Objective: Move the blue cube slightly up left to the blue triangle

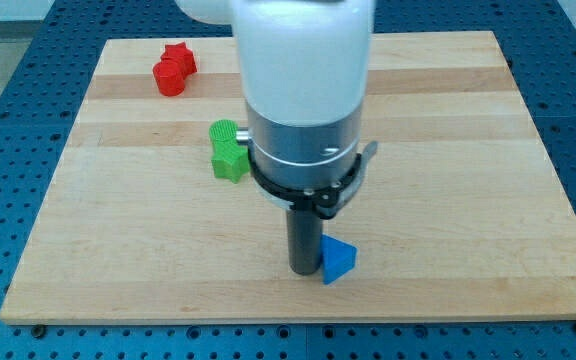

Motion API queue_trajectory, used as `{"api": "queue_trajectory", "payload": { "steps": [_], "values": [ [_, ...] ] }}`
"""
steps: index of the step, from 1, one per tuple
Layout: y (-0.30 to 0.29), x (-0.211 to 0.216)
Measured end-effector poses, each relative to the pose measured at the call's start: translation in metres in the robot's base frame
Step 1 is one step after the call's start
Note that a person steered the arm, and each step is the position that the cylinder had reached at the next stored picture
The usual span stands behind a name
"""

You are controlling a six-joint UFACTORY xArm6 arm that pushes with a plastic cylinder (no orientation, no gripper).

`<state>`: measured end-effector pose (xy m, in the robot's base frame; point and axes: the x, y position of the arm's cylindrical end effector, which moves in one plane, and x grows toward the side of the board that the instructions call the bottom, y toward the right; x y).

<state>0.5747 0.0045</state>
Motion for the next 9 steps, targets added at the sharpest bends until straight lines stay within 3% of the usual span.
{"api": "queue_trajectory", "payload": {
  "steps": [1,4,5,6,7,9],
  "values": [
    [-0.002,-0.007],
    [0.074,-0.112],
    [0.033,-0.145],
    [0.006,-0.149],
    [0.017,-0.136],
    [0.017,-0.092]
  ]
}}
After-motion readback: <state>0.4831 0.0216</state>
